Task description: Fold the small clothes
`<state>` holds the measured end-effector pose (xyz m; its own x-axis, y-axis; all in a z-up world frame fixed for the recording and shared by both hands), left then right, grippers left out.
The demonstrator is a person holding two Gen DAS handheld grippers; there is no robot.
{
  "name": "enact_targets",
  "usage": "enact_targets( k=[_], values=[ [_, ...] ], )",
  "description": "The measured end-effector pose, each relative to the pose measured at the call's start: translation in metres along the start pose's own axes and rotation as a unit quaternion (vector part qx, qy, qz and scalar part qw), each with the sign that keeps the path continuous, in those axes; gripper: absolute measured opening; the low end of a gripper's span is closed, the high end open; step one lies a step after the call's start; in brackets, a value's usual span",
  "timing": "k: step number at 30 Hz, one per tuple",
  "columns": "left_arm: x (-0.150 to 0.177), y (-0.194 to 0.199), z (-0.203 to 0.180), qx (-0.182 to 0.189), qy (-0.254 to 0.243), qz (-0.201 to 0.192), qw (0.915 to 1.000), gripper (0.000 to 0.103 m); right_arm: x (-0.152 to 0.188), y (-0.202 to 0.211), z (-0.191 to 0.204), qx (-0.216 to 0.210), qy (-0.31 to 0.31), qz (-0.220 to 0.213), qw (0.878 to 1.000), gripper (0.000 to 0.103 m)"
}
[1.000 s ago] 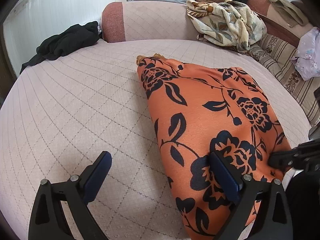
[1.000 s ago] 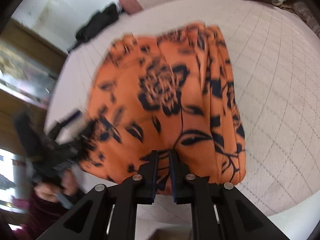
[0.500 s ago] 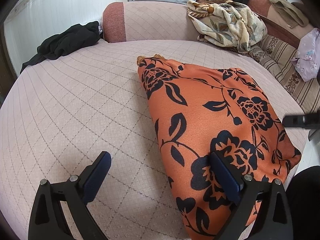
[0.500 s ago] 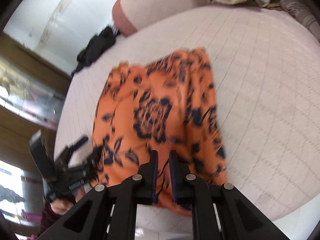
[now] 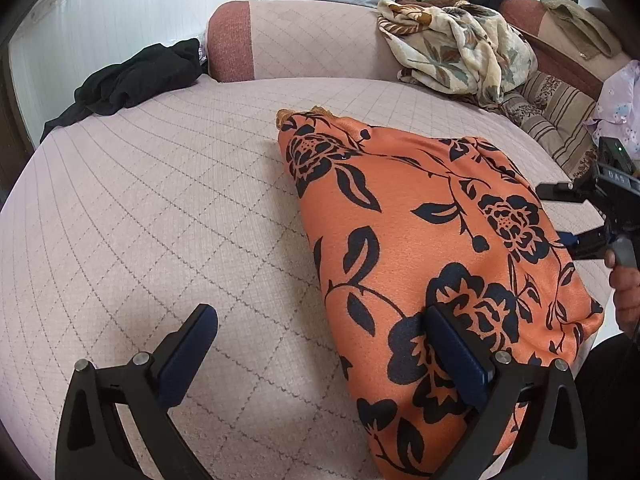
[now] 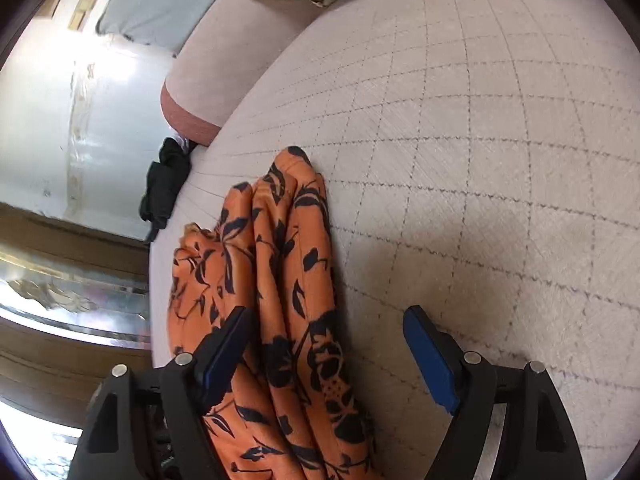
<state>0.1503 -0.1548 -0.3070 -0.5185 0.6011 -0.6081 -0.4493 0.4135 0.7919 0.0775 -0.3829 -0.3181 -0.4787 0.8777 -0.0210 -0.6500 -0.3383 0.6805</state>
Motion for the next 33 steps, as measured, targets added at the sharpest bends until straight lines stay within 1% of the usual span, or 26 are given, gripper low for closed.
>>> enact_targets(
  k=[3, 6, 10, 17, 19, 25, 29, 31, 33],
  values=[
    [0.000, 0.000, 0.000, 0.000, 0.001, 0.000, 1.0000, 0.103, -0.008, -0.005, -0.002, -0.018, -0.006, 0.008, 1.000, 0.082],
    [0.000, 0.000, 0.000, 0.000, 0.002, -0.002, 1.0000, 0.103, -0.011, -0.008, -0.004, -0.046, -0.014, 0.019, 0.999, 0.083],
    [0.000, 0.000, 0.000, 0.000, 0.001, -0.002, 1.0000, 0.103, -0.009, -0.015, 0.002, -0.059, 0.000, 0.041, 0.997, 0.083],
    [0.001, 0.000, 0.000, 0.000, 0.002, -0.002, 1.0000, 0.103, 0.012, -0.042, 0.031, -0.059, 0.050, 0.083, 0.994, 0.082],
    [0.001, 0.000, 0.000, 0.000, 0.001, -0.002, 1.0000, 0.103, 0.017, -0.046, 0.035, -0.052, 0.062, 0.083, 0.993, 0.082],
    [0.000, 0.000, -0.001, -0.003, 0.007, 0.001, 1.0000, 0.103, 0.020, -0.052, 0.040, -0.064, 0.059, 0.089, 0.992, 0.083],
    [-0.002, 0.000, 0.001, 0.001, 0.023, 0.012, 0.9997, 0.103, 0.024, -0.053, 0.043, -0.056, 0.074, 0.089, 0.992, 0.083],
    [-0.006, 0.003, 0.001, 0.009, 0.030, 0.016, 0.9994, 0.103, 0.027, -0.055, 0.046, -0.054, 0.077, 0.086, 0.992, 0.083],
    [-0.013, 0.008, 0.001, 0.031, 0.039, 0.009, 0.9987, 0.103, 0.028, -0.055, 0.046, -0.054, 0.076, 0.085, 0.992, 0.083]
  ],
)
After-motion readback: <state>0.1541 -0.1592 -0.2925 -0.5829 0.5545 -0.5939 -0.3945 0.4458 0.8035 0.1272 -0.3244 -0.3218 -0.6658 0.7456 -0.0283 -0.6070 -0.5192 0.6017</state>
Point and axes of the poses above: each gripper's, at about its wrist camera, not at the fingertips, and y roughly against the way its jaws point, z to its left, x to its underside, the point moved 4 cm from there along -y, roughly the way its jaws point, and after that the axes turned 12 degrees about -y, right-handed, at the moved point
